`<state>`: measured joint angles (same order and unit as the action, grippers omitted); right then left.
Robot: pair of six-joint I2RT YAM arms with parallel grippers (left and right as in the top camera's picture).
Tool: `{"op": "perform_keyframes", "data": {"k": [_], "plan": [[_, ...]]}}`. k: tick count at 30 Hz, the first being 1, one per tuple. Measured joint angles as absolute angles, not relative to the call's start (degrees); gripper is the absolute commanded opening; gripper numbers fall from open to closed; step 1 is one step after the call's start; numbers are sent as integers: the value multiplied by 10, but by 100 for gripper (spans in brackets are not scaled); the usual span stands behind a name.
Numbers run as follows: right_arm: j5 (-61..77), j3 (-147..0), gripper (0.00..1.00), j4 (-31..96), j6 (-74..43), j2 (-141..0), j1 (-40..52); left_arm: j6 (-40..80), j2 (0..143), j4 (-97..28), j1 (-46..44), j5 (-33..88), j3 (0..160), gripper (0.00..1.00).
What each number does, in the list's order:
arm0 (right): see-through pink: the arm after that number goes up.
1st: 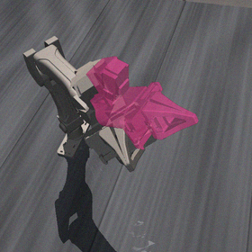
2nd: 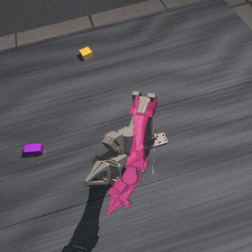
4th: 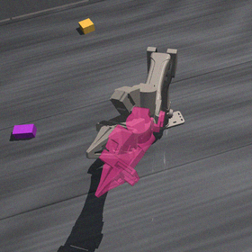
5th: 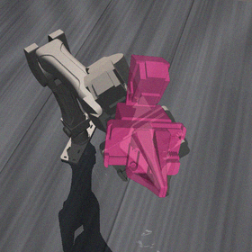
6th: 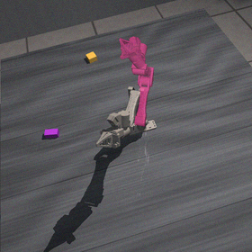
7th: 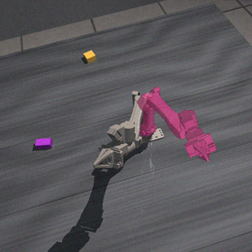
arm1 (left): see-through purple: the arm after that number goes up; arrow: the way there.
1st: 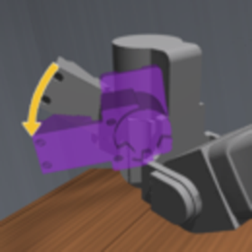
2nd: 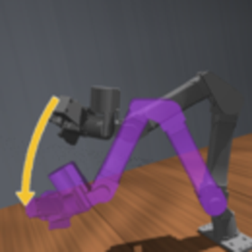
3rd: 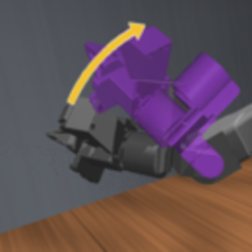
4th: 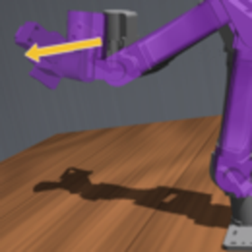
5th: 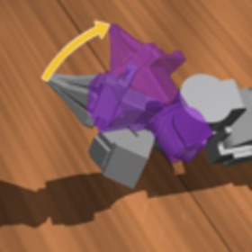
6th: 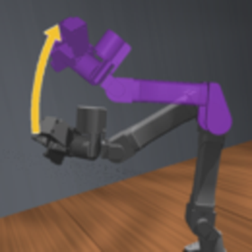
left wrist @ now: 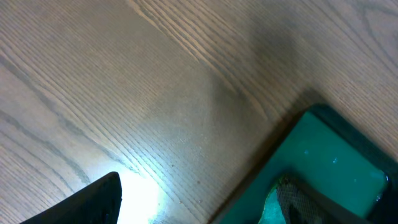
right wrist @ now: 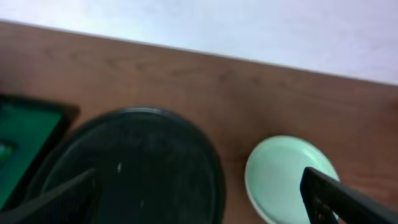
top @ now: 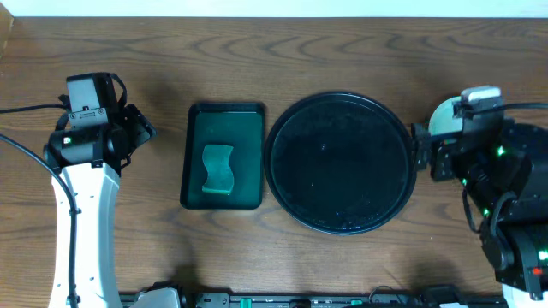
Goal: Clean dirty plates on tray and stack at the side
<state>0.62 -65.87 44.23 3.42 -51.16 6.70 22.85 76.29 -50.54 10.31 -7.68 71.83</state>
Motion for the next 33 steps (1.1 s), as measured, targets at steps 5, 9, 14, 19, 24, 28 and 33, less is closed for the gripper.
{"op": "perform_keyframes", "data": {"k": [5,9,14,19,24,28,33], "plan": [[6,-658,99,417,34,-500,73,229,763,-505,103,-77,718,80],[6,-658,99,368,34,-488,81,229,763,-505,103,-77,718,81],[7,-658,99,340,34,-463,92,229,763,-505,103,-77,718,81],[7,-658,99,310,34,-423,92,229,763,-505,103,-77,718,80],[7,-658,99,303,34,-385,93,229,763,-505,103,-77,718,81],[7,-649,99,271,34,-336,103,229,763,-505,103,-77,718,80],[9,-575,99,161,34,-256,107,229,763,-505,103,-77,718,81]]}}
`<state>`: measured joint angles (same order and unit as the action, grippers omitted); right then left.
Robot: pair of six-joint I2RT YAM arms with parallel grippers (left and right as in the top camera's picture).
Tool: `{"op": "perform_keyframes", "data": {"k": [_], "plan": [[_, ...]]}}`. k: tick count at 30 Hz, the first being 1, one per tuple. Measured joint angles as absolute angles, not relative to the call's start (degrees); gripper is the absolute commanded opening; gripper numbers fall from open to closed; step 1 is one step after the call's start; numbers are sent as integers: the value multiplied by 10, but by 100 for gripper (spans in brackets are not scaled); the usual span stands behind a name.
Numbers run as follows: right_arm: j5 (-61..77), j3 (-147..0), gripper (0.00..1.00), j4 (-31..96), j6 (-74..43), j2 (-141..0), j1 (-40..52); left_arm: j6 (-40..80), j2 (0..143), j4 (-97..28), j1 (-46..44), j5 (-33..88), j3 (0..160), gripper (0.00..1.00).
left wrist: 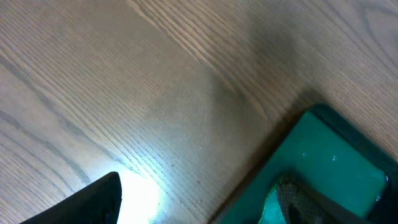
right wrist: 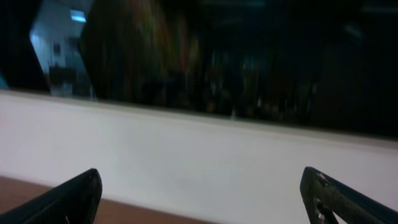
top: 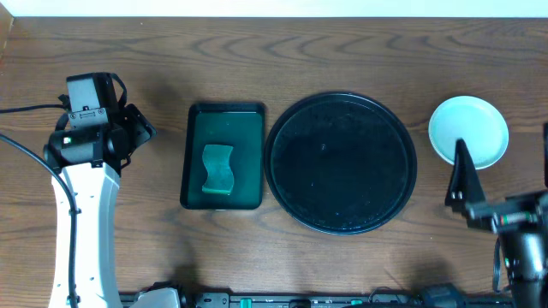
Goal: Clean dirty plates on tray and stack at the side
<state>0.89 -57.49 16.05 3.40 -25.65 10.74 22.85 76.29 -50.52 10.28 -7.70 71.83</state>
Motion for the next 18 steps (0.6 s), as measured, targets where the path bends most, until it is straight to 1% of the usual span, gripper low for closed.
{"op": "perform_keyframes", "data": {"k": [5,14,18], "plan": [[9,-463,99,78,34,-169,107,229,763,-505,103,-77,718,81],[9,-307,99,45,34,-55,96,229,763,-505,103,-77,718,81],[7,-222,99,-1,34,-10,74,229,763,-505,103,-77,718,80]]}}
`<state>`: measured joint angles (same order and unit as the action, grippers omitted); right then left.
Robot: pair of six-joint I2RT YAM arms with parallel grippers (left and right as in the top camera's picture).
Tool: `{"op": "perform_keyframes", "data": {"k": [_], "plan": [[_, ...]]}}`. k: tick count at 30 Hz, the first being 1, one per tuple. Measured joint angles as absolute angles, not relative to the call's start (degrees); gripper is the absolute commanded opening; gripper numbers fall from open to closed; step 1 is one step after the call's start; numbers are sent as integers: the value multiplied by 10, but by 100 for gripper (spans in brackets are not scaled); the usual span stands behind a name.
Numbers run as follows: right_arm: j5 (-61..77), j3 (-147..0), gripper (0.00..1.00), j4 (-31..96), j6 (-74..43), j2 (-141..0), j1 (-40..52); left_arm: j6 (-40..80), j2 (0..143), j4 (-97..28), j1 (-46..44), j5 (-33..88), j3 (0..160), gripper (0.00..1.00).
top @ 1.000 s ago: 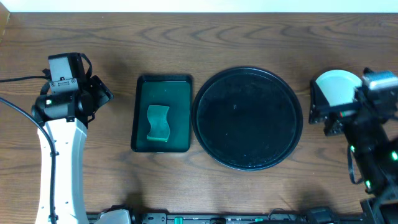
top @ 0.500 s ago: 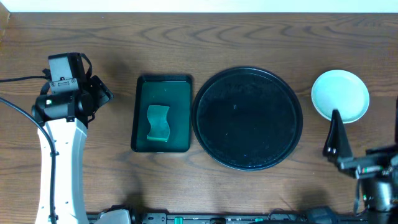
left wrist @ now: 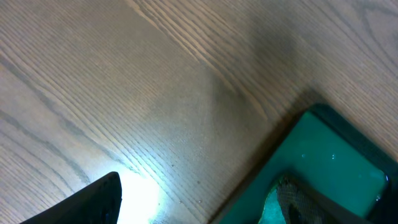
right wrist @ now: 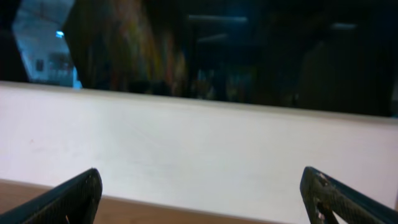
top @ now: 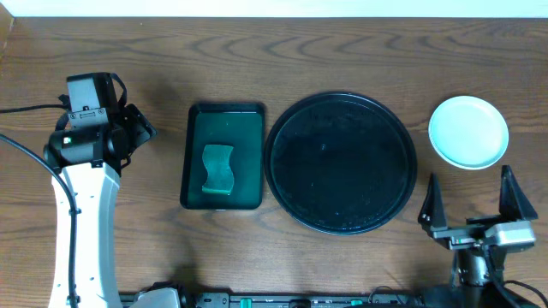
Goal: Clean dirty plates on tray and stack at the side
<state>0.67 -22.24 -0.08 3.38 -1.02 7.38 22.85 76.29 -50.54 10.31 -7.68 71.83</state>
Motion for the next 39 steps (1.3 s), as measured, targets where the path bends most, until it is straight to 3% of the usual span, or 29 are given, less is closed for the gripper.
{"op": "perform_keyframes", "data": {"k": [10,21,34,39], "plan": [[9,-77,99,-179,34,-7,30,229,763,-505,103,-77,718,81],[57,-17,99,-197,34,-7,-21,229,763,-505,103,-77,718,80],[66,-4,99,1,34,-6,-21,229,763,-506,103,-77,718,80],[64,-4,99,20,34,-6,-21,229,763,-505,103,-77,718,80]]}}
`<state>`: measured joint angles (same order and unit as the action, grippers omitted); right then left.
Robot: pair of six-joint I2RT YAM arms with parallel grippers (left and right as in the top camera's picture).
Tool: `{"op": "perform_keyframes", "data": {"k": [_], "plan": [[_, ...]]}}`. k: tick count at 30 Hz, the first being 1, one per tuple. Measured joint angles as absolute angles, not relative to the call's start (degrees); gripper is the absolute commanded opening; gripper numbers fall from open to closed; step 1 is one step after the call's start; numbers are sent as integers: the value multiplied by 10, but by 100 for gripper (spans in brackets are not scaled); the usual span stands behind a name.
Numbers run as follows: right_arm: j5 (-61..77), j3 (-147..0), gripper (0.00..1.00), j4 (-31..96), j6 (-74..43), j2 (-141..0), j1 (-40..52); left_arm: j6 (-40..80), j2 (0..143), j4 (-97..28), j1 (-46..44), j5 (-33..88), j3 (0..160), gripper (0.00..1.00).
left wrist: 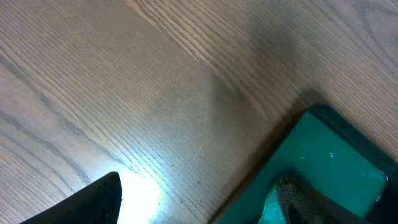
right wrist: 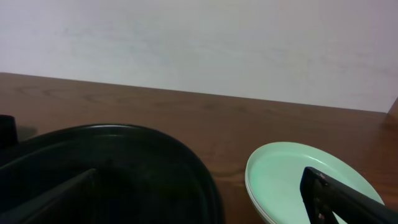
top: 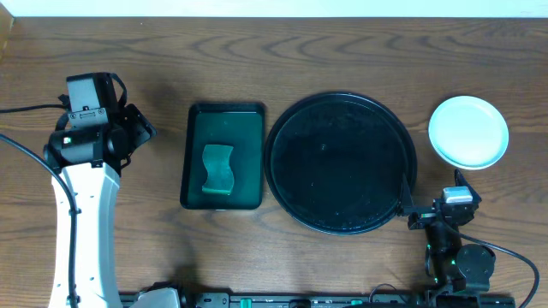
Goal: Clean dirty plates on tray and stack at the side
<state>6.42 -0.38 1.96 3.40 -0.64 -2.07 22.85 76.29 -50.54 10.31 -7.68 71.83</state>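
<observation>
A pale green plate lies on the wood to the right of the round black tray, whose dark surface shows no plate. My right gripper sits low at the table's front right, open and holding nothing. It faces the tray's rim and the plate. My left gripper hovers open over bare wood beside the green tray's corner. In the overhead view my left gripper is left of that tray.
A rectangular green tray holding a green sponge stands just left of the black tray. The right arm's base sits at the front edge. A white wall rises behind the table's far edge.
My right gripper was raised at the front right, its camera facing the wall and a dark window. It is now folded down low, facing the black tray and the plate. The left arm has not moved.
My right gripper was open right beside the pale green plate at the table's right side. Then it was back at the front right, leaving the plate on the wood, and now it is folded low there. The left arm stayed by the green tray throughout.
</observation>
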Motion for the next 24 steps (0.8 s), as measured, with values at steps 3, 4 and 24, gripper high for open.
{"op": "perform_keyframes", "data": {"k": [3,4,24], "plan": [[64,-4,99,22,34,-6,-21,229,763,-505,103,-77,718,81],[64,-4,99,25,34,-6,-21,229,763,-505,103,-77,718,80],[49,-4,99,36,40,-6,-21,229,763,-505,103,-77,718,80]]}}
